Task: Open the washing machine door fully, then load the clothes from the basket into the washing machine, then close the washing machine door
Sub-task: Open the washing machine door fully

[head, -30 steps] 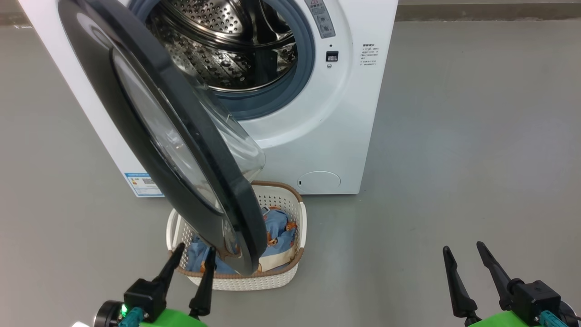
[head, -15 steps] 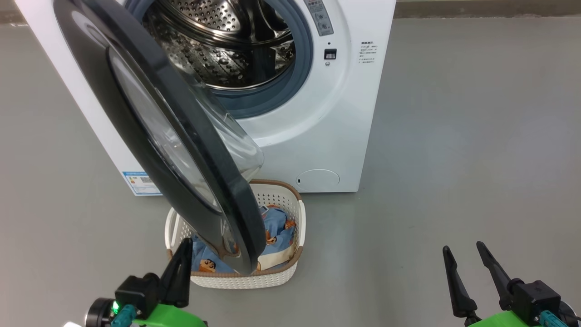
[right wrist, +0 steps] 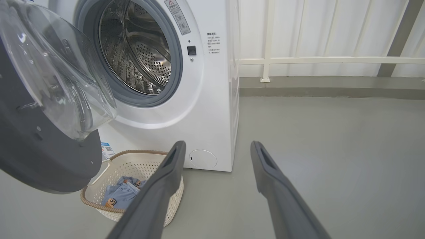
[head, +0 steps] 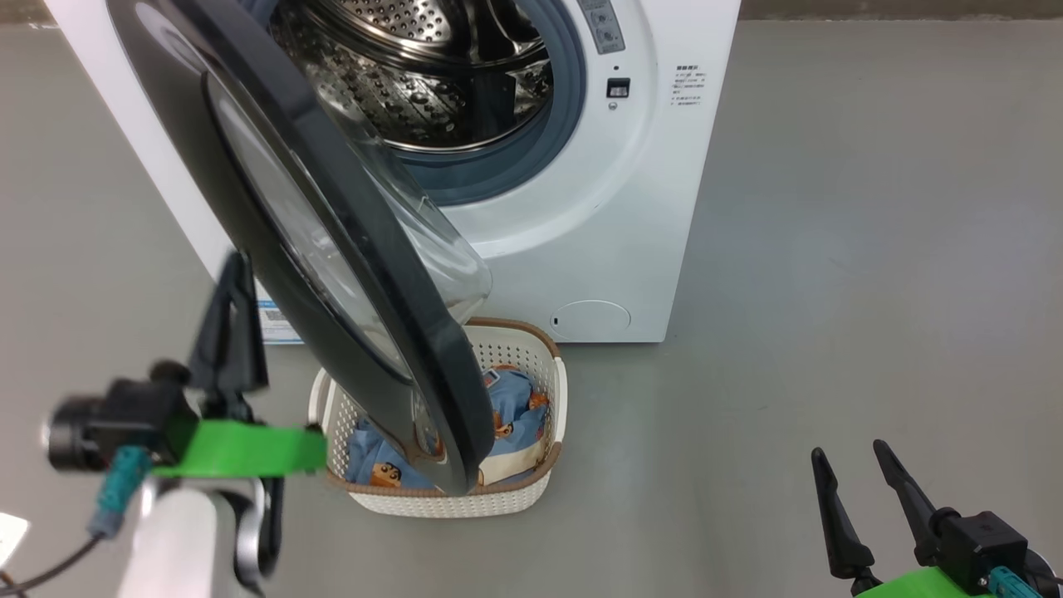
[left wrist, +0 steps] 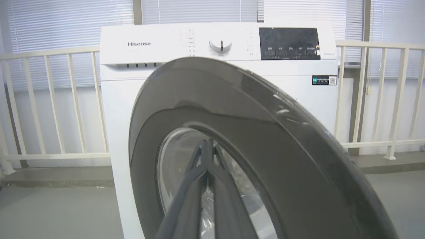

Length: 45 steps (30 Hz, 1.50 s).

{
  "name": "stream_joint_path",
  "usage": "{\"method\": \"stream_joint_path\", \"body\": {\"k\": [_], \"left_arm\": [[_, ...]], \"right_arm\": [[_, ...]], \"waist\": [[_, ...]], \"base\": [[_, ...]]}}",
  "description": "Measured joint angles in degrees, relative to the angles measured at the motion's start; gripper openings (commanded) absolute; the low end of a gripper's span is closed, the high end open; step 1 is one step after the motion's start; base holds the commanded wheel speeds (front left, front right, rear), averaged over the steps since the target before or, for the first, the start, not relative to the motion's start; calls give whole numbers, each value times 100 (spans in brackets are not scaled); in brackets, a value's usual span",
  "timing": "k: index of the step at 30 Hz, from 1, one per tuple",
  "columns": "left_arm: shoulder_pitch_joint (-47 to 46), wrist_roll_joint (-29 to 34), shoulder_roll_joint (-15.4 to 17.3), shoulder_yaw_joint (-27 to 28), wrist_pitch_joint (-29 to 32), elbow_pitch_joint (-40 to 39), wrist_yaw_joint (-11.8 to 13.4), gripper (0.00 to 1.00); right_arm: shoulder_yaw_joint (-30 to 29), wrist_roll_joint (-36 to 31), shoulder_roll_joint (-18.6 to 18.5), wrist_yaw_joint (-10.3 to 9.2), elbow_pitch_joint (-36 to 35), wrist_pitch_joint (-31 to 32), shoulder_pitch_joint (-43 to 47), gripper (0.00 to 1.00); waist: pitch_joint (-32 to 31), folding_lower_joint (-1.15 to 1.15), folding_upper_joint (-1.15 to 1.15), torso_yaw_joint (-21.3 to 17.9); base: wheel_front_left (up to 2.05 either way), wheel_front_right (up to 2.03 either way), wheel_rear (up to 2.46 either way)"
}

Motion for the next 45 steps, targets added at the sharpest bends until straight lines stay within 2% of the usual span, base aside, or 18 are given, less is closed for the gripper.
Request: {"method": "stream_joint_path", "body": {"k": [5,9,13,20,28,33,36,45], "left_arm": [[-578,269,-2,0,-19,-716,33,0],[-900,380,-7,-320,-25,-1200,75,0],[-957,352,-10,-939,8,-1427,75,0],[-946,-411,-3,-2460,747,-1751,83,0],[-666,-751,23,-3530,1288,-1755,201,0],[-455,-791,34,-3664,1422,-1527,315,0],[-288,-804,148,-3660,1489,-1300,380,0],[-41,-961,365,-3387,1552,-519,601,0]], "right_arm": [[5,0,1,0,-2,-1,-10,100],[-10,1,2,0,-2,0,-10,100],[-12,5,3,0,-1,-1,-10,100],[-4,26,4,0,7,-1,-10,100],[16,58,5,0,14,-1,-9,100],[23,59,5,0,16,-1,-8,100],[27,54,5,0,22,0,-8,100],[18,32,7,0,21,-1,-8,100]], "waist": [[20,0,0,-21],[-3,0,0,-43],[-29,0,0,-73],[-56,0,0,-136],[-61,0,0,-161],[-53,0,0,-176],[-43,0,0,-195],[37,0,0,-205]], "base": [[0,0,0],[0,0,0],[0,0,0],[0,0,0],[0,0,0],[0,0,0],[0,0,0],[0,0,0]]}}
